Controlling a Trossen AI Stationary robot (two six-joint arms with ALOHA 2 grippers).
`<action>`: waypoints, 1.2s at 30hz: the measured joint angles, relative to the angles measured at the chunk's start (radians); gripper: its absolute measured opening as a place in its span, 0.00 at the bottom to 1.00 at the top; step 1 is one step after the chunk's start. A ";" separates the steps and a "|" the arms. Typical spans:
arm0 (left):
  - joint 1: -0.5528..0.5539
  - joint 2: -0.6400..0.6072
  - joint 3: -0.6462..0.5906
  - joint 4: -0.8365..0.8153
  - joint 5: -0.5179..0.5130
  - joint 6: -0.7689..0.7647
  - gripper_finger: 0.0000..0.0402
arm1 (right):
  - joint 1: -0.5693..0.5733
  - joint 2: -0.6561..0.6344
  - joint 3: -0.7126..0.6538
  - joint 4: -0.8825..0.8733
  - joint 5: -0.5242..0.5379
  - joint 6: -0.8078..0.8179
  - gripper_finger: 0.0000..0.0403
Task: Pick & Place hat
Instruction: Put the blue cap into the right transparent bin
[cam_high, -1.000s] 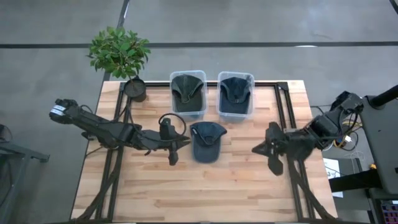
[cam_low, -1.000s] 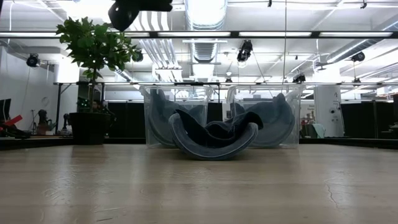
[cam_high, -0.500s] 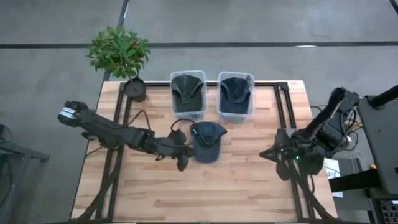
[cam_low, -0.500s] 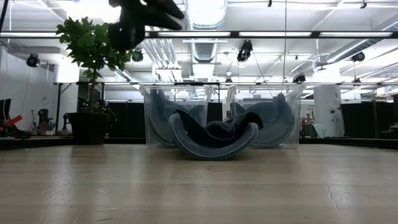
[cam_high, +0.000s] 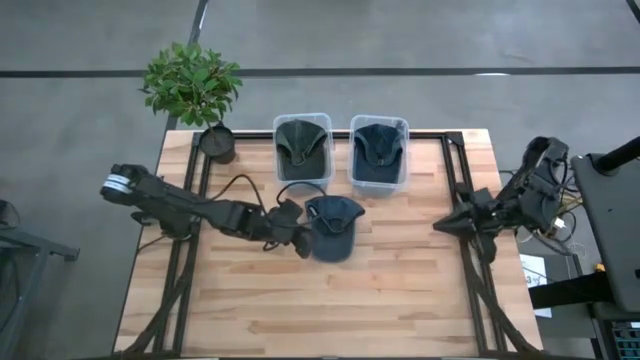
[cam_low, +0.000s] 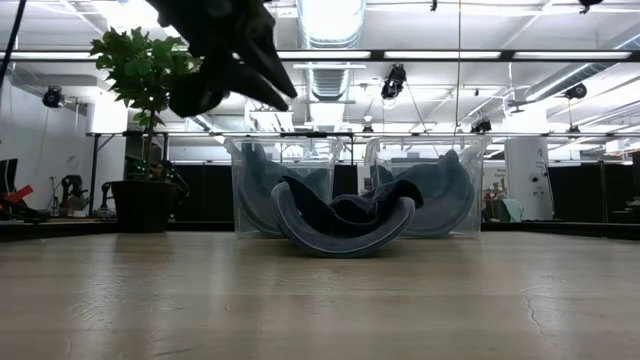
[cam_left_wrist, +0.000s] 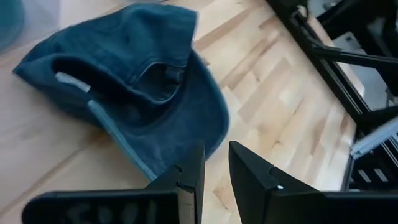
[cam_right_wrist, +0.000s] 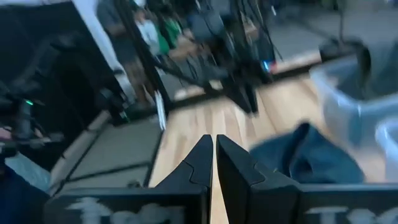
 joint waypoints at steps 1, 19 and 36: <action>0.004 0.005 0.000 -0.005 0.000 -0.016 0.16 | 0.000 -0.022 -0.020 0.036 0.000 -0.043 0.04; 0.047 0.071 0.000 -0.019 0.090 -0.180 0.16 | -0.273 -0.067 -0.168 0.079 -0.223 -0.108 0.04; 0.128 0.111 0.008 -0.037 0.123 -0.310 0.16 | -0.390 -0.050 -0.174 0.089 -0.332 -0.097 0.04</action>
